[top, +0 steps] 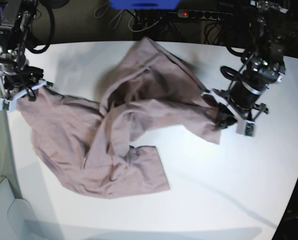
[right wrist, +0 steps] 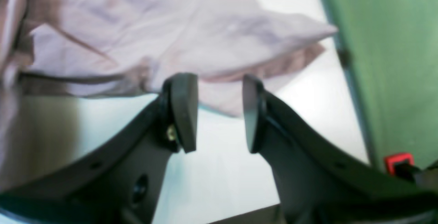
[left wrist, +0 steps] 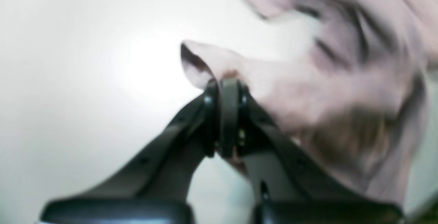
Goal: Layout the t-shirt on the table in an organized manner, then fold the t-shirt properly
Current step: 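Lift the grasped fabric with the left gripper and pull it away from the right gripper, then hold the shirt with both grippers and stretch it apart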
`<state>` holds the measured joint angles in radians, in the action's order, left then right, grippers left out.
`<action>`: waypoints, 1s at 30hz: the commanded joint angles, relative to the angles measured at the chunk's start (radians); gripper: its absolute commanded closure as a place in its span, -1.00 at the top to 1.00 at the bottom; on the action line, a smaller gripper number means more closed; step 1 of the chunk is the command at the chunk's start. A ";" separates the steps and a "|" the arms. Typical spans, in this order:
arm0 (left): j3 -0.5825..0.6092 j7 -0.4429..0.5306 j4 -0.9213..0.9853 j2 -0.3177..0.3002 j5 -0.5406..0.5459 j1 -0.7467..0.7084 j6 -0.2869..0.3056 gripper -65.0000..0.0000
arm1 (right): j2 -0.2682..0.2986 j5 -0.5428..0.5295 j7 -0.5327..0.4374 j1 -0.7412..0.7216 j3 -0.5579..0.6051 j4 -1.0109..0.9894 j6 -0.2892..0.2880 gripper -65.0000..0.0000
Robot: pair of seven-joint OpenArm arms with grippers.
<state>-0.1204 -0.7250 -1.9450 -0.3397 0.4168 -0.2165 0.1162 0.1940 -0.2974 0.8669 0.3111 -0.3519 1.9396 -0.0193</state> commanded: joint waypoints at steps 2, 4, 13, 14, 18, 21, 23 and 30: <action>-0.114 0.014 0.062 0.008 -0.003 0.021 -0.011 -1.00 | 0.011 -0.004 -0.021 0.009 0.038 0.021 -0.003 -0.31; -0.203 0.011 0.135 0.017 -0.003 0.065 -0.011 -1.00 | 0.011 -0.004 -0.022 0.010 0.086 0.021 -0.003 -0.31; -0.376 0.011 0.414 0.009 -0.003 0.176 -0.010 -1.00 | 0.011 -0.004 -0.030 0.000 0.181 0.014 -0.003 -0.31; -0.378 0.011 0.418 0.009 -0.003 0.179 -0.010 -1.00 | 0.011 -0.004 -0.030 -0.016 0.181 0.014 -0.003 -0.31; -0.376 0.012 0.425 0.012 -0.003 0.179 -0.010 -1.00 | 0.011 -0.004 -0.028 -0.069 0.181 -0.045 -0.003 -0.31; -0.374 0.015 0.425 0.014 -0.003 0.179 -0.010 -1.00 | 0.011 -0.004 -0.030 -0.120 0.218 -0.127 -0.003 -0.35; -0.374 0.015 0.425 0.012 -0.003 0.180 -0.010 -1.00 | 0.011 -0.003 -0.030 -0.160 0.224 -0.213 -0.003 -0.53; -0.381 0.017 0.427 0.009 -0.009 0.190 -0.010 -0.99 | 0.040 -0.001 -0.035 -0.227 0.152 -0.504 -0.001 -1.00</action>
<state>-0.4942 -0.7322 -1.5028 -0.3130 0.4049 -0.0490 0.1055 0.2195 -0.3614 0.7559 0.0669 -0.1970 1.4494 -0.0547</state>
